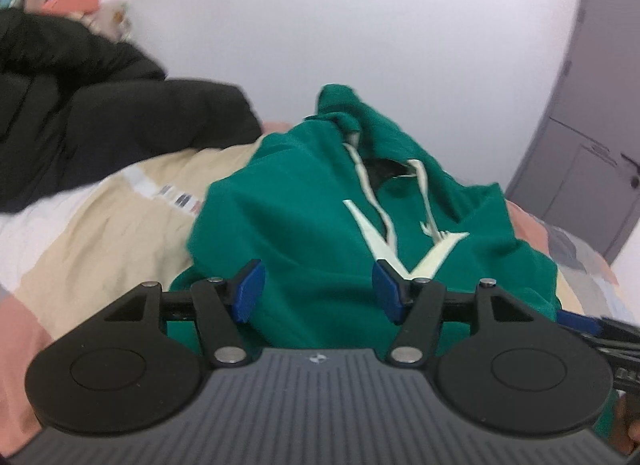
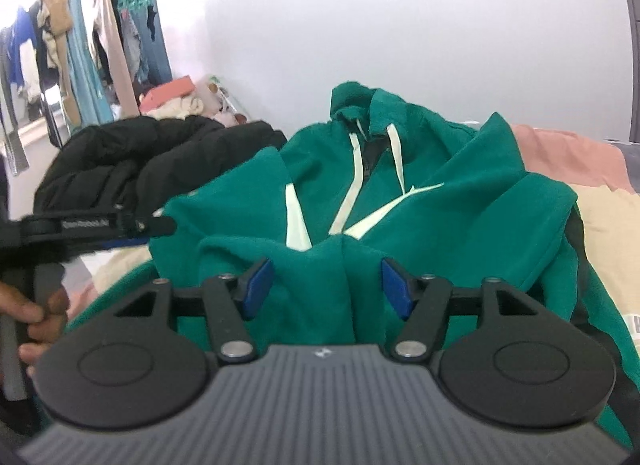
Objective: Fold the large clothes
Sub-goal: 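Smooth the folded hoodie with the right tool while the left tool releases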
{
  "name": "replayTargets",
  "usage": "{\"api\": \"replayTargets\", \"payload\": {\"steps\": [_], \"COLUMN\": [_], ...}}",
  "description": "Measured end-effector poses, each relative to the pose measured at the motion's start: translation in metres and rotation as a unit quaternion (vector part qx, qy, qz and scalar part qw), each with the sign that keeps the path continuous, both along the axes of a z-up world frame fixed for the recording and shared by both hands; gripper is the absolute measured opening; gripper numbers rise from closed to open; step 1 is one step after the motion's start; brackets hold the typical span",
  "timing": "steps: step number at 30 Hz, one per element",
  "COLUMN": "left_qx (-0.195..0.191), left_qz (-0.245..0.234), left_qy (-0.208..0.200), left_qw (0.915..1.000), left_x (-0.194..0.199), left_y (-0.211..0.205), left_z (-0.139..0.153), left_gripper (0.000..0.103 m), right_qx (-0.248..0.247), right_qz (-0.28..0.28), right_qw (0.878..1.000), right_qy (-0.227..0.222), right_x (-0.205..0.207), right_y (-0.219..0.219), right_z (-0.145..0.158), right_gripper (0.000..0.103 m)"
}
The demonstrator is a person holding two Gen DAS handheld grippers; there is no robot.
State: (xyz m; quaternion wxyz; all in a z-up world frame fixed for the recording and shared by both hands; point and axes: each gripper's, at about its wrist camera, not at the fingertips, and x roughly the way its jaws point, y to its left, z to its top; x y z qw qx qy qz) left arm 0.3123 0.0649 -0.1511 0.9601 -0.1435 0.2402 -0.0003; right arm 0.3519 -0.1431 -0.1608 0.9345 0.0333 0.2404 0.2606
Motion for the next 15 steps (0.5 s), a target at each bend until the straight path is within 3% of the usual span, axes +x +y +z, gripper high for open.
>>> {"api": "replayTargets", "payload": {"steps": [4, 9, 12, 15], "left_qx": [0.023, 0.009, 0.023, 0.03], "left_qz": [-0.028, -0.072, -0.087, -0.091], "left_qy": [-0.012, 0.033, 0.067, 0.073], "left_qw": [0.9993, 0.9968, 0.9937, 0.9927], "left_x": [-0.003, 0.011, 0.026, 0.034], "left_y": [-0.018, -0.028, -0.03, -0.033], "left_z": [0.0, -0.022, -0.044, -0.05], "left_gripper": [0.065, 0.065, 0.065, 0.065], "right_qx": [-0.027, -0.046, -0.042, -0.033], "right_qz": [-0.001, -0.002, -0.003, -0.006], "right_qw": [1.0, 0.998, 0.998, 0.997], "right_qy": [0.014, 0.043, 0.054, 0.069], "right_x": [0.005, 0.014, 0.019, 0.024], "right_y": [0.006, 0.011, 0.007, 0.002], "right_z": [-0.008, -0.021, -0.027, -0.033], "right_gripper": [0.05, 0.05, 0.05, 0.05]}}
